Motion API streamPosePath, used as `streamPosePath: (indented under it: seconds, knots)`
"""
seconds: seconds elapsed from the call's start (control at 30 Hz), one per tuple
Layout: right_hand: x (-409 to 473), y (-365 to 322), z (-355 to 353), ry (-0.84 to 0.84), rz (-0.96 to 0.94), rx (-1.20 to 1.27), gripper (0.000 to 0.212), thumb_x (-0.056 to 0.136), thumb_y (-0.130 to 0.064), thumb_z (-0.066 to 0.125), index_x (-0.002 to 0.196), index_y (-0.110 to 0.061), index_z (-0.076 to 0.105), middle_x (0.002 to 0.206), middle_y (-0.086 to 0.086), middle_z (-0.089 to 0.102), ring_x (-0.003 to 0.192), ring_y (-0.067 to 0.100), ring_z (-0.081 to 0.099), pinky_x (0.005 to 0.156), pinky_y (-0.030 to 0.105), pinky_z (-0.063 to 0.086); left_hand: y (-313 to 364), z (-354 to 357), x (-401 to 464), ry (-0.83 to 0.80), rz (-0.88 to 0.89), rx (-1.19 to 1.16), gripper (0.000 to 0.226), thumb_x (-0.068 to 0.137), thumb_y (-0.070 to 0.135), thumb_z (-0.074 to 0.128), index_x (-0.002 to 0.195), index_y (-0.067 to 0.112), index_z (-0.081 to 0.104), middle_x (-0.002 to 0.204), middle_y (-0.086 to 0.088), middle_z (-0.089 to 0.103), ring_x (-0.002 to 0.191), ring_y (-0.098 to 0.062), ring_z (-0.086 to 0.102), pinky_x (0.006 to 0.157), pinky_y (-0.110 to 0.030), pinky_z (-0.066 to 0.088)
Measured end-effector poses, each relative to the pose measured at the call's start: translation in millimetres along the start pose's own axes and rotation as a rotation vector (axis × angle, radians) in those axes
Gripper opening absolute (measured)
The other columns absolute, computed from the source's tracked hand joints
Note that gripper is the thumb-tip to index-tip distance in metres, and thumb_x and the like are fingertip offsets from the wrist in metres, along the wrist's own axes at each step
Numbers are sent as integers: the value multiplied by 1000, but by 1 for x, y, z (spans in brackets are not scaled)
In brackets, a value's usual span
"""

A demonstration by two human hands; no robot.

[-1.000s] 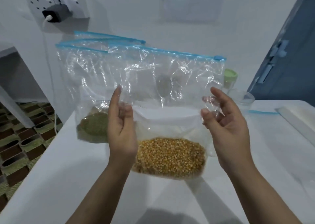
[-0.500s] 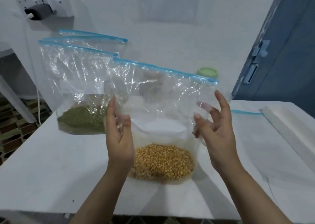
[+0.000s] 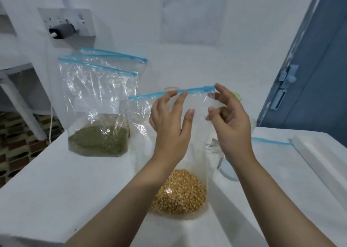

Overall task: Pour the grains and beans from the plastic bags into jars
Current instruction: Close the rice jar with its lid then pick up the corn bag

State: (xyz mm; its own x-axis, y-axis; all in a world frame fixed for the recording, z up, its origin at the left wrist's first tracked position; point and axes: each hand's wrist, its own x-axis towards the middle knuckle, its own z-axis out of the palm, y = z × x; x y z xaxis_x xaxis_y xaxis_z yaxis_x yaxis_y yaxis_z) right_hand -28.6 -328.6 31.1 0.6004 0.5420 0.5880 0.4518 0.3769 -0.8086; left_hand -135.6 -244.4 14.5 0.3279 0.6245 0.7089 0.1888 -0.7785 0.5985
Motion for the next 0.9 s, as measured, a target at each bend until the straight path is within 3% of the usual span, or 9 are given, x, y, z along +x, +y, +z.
streamPosePath:
  seconds: [0.13,0.3,0.4,0.6,0.73,0.8,0.9]
  knots:
    - [-4,-4,1,-25,-86,-39,45,98,-4,59,134,-32,56,115,-14,66,74,14,67,80,39,59,16,7,21,-27,89,-20,41,102,42,37,137,29,54,136,9,51,134,-17,35,110,-49,26]
    - [-2,-7,-3,37,-111,-37,33,99,-11,61,128,-27,61,104,-9,67,64,22,65,66,35,58,22,14,33,18,133,-75,20,101,31,51,115,30,66,113,18,64,120,-7,50,105,-50,26]
    - [2,-9,-9,76,-107,-49,30,99,-11,61,120,-32,65,95,-8,67,59,25,63,58,28,52,18,13,39,22,192,-65,13,98,31,58,106,30,68,105,18,66,115,-7,52,105,-50,25]
    - [5,-7,-11,95,-85,-13,29,98,-5,60,113,-27,71,91,-8,65,55,23,59,57,29,50,0,1,49,12,234,70,11,96,31,56,101,31,65,100,22,60,112,-7,49,105,-44,16]
    - [5,0,-19,148,-46,52,27,98,-4,59,113,-23,71,92,6,59,55,18,53,57,29,49,-39,-23,55,115,124,223,18,95,25,45,105,25,61,105,17,56,114,-15,46,97,-33,13]
    - [4,6,-22,162,-22,54,26,99,-5,59,114,-22,70,93,11,57,56,18,52,56,31,49,-61,-39,58,130,38,271,20,96,22,42,107,22,59,106,17,51,117,-16,42,99,-36,13]
    - [1,12,-21,164,-7,35,25,99,-4,57,113,-21,69,92,6,56,55,17,52,55,28,48,-84,-54,55,134,-40,304,15,99,16,46,108,20,57,108,12,50,121,-19,41,102,-43,17]
